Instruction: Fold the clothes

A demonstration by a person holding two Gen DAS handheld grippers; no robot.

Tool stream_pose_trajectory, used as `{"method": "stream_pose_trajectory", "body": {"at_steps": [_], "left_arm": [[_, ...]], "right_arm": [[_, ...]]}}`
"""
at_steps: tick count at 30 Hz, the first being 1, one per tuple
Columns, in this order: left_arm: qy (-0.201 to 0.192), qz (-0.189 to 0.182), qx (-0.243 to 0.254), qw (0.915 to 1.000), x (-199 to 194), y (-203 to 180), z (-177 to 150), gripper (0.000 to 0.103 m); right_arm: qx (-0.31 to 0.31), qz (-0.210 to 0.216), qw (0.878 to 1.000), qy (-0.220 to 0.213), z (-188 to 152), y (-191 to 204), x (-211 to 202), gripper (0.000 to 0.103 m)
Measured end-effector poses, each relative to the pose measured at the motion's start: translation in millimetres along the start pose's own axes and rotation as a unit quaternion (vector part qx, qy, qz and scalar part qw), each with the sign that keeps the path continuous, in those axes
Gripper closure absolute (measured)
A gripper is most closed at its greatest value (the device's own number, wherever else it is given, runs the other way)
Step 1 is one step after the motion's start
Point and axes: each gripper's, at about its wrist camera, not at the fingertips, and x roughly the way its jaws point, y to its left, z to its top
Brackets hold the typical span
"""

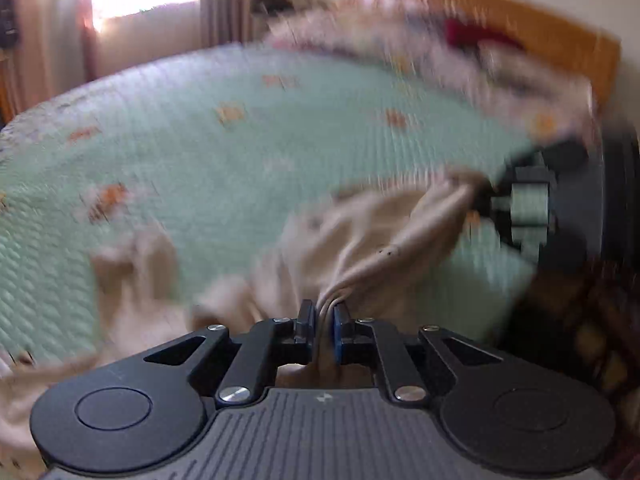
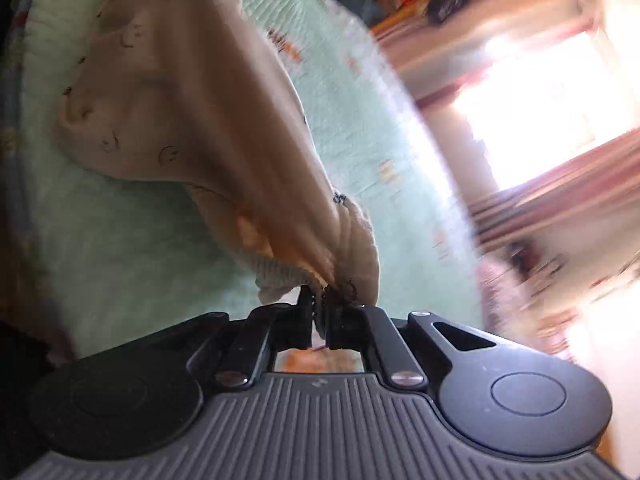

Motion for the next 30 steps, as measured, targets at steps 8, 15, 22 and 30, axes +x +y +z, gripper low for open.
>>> {"method": "stream_pose_trajectory", "body": {"at_steps": [8, 15, 22, 30], "left_arm": [[-0.009, 0.011, -0.093, 0.9956, 1.7, 37.7, -0.1, 0.087], [-0.012, 0.043, -0.107, 0.9932, 4.8, 40.6, 14.0, 0.087], [-0.008, 0.046, -0.131, 0.9903, 11.7, 51.6, 15.3, 0.087], [0.001, 0.044, -0.118, 0.992, 8.1, 44.2, 3.4, 0.087]], "right_arm": [[0.282, 0.199, 0.937, -0.059, -53.9, -40.3, -15.3, 0.092], [0.435, 0.289, 0.839, -0.156, -79.5, -35.9, -34.4, 0.07], [0.546, 0.213, 0.789, -0.182, -95.3, -59.2, -52.3, 0.046], [0.576, 0.276, 0.761, -0.113, -39.5, -24.2, 17.5, 0.045]]}}
